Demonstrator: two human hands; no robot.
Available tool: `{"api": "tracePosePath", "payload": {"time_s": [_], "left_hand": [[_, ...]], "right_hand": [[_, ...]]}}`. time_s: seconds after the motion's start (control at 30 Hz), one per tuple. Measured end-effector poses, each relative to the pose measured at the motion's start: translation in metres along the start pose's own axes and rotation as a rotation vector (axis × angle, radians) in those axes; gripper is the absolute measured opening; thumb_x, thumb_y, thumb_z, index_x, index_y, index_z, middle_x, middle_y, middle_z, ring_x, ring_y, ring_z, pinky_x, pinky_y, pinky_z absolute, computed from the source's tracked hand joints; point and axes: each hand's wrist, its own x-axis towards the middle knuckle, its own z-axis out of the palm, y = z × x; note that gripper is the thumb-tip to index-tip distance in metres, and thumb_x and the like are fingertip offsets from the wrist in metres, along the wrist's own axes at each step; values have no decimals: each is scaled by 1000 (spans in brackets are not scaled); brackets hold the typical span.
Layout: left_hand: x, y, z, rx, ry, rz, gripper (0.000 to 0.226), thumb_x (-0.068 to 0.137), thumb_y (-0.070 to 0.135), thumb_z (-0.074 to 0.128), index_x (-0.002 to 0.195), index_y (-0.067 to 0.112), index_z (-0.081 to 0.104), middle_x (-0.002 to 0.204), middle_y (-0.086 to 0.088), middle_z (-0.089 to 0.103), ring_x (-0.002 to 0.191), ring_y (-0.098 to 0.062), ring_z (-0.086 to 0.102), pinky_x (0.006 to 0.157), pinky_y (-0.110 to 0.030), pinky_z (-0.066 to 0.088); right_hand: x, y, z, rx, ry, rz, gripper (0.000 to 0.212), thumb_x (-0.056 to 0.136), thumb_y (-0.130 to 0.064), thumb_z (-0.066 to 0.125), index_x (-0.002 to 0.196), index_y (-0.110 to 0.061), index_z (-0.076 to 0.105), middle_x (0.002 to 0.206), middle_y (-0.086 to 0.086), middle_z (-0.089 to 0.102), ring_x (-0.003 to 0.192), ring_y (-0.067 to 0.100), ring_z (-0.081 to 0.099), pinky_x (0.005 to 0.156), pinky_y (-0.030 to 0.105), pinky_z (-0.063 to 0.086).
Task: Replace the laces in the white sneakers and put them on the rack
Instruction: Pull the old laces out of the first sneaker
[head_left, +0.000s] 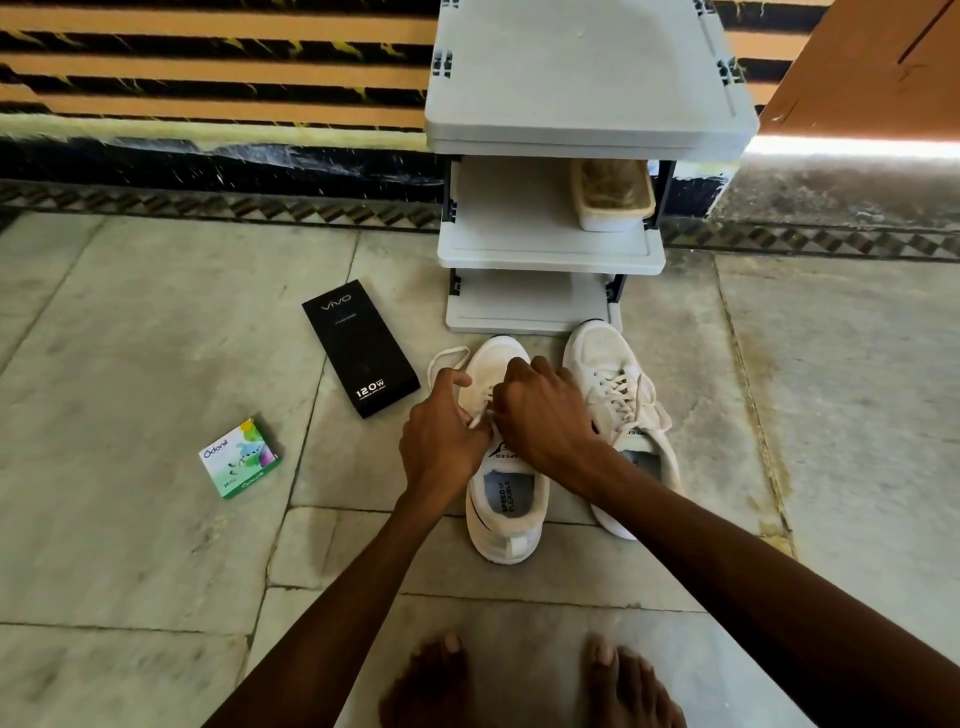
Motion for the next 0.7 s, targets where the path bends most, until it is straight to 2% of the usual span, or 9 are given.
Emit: {"api": "tracePosePath", "payload": {"time_s": [0.17,0.3,0.37,0.43,0.47,0.5,0.53,0.6,0.7], "left_hand": [[0,-1,-1,43,-22,16,52,82,28,76,125,30,47,106,-3,68,95,-22,65,73,-32,53],[-1,-4,-4,57,-17,10,48,81,24,75,120,32,47,93,2,65,82,-16,61,66,-28,43],[-2,-4,-2,43,-17,20,47,81,25,75,118,34,47,92,4,62,81,-16,60,66,-28,43],[-2,-5,-1,31,-22,21,47,81,26,75,117,34,47,92,3,62,83,-17,61,66,-30,44],[-2,-4,-1,24,-22,19,47,80,27,76,117,35,47,92,3,63,83,-18,61,66,-30,45],[-2,-5,0,17,-21,14,47,80,28,76,117,35,47,92,3,63,84,-18,61,67,-31,46],[-1,-5,0,11,-20,10,48,79,28,76,117,35,47,91,4,63,84,-18,61,67,-31,47],[-1,-6,0,11,-23,-2,49,79,28,76,117,34,47,91,5,63,84,-18,62,67,-29,46],[1,-7,0,12,-29,-6,48,81,28,76,119,34,47,96,1,65,88,-19,63,67,-29,46]], "right_hand": [[9,3,-12,45,38,54,28,92,-26,54,108,-5,64,121,11,55,111,30,50,89,43,43],[19,36,-32,493,309,406,15,95,-16,49,87,-5,56,94,8,59,83,23,59,73,37,51],[19,52,-32,1038,352,631,20,99,-11,42,81,-9,52,86,9,62,81,23,61,74,34,50],[19,53,-31,1805,330,829,27,97,-4,36,76,-9,51,73,8,61,70,21,63,74,36,54],[17,49,-28,2030,307,894,28,95,-1,34,74,-9,50,63,4,56,58,17,57,67,33,53],[18,46,-22,2090,281,927,28,93,0,34,72,-11,49,56,1,49,48,13,48,58,30,48],[19,43,-20,2030,253,921,28,91,-1,36,70,-14,49,53,-2,43,45,11,39,50,26,40],[18,39,-16,1631,181,775,29,94,-6,40,75,-18,59,59,-7,47,50,9,39,45,20,34],[16,32,-6,903,8,318,21,95,-21,57,83,-24,73,82,-9,68,72,6,58,60,13,41]]}}
